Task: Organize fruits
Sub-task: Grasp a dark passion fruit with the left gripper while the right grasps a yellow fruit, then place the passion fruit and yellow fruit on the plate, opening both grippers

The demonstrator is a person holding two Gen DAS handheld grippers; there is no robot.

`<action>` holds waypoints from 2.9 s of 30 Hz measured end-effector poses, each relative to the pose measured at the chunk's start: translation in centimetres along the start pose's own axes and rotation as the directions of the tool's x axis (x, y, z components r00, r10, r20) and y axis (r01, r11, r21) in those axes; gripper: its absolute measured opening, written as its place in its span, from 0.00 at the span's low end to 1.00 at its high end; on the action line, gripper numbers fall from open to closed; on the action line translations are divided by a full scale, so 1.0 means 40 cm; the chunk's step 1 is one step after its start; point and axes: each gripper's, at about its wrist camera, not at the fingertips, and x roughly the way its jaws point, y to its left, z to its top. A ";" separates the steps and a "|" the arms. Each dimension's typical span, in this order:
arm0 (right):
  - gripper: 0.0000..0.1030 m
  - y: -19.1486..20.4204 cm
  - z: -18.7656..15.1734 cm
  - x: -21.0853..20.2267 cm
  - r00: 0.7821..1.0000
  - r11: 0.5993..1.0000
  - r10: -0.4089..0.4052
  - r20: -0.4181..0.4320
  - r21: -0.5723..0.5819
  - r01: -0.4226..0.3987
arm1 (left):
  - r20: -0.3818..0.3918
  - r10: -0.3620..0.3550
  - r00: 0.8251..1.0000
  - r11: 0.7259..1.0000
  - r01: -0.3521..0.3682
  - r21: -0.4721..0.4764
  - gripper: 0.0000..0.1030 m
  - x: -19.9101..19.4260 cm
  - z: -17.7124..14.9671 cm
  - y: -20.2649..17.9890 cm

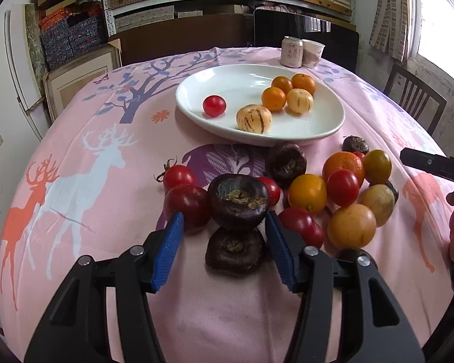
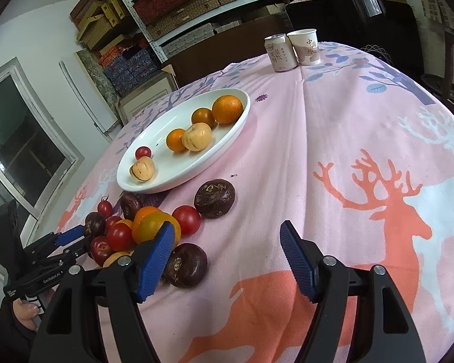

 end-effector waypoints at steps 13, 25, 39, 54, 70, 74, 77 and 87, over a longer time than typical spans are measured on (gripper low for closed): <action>0.71 0.003 0.002 0.011 1.000 1.000 -0.009 -0.022 -0.009 0.009 | 0.043 -0.106 0.993 0.994 0.106 0.007 0.33 0.027 0.030 -0.008; 0.70 0.087 -0.010 0.011 0.999 0.991 -0.032 -0.015 -0.127 0.029 | 0.142 -0.151 0.978 0.984 0.163 -0.075 0.33 -0.016 0.027 0.036; 0.36 0.157 -0.002 0.079 0.996 0.986 0.016 -0.086 -0.164 -0.030 | 0.160 -0.175 0.971 0.980 0.188 -0.066 0.33 -0.028 0.022 0.034; 0.36 0.140 0.023 -0.028 0.998 0.987 0.034 0.044 -0.157 -0.026 | 0.222 -0.171 0.960 0.974 0.198 -0.106 0.33 -0.060 0.020 0.060; 0.36 0.214 0.303 -0.050 0.987 0.978 0.027 0.161 -0.206 0.007 | 0.219 -0.161 0.962 0.977 0.187 -0.104 0.33 -0.060 0.275 0.078; 0.36 0.256 0.353 0.087 0.997 0.973 0.002 0.082 -0.231 0.017 | 0.151 -0.159 0.976 0.977 0.178 -0.120 0.33 0.051 0.337 0.073; 0.36 0.272 0.368 0.188 0.999 0.966 -0.026 0.035 -0.256 0.034 | 0.108 -0.159 0.981 0.976 0.173 -0.131 0.33 0.133 0.361 0.075; 0.53 0.302 0.373 0.268 0.996 0.945 -0.057 0.071 -0.318 0.077 | 0.121 -0.167 0.979 0.966 0.187 -0.177 0.59 0.187 0.387 0.101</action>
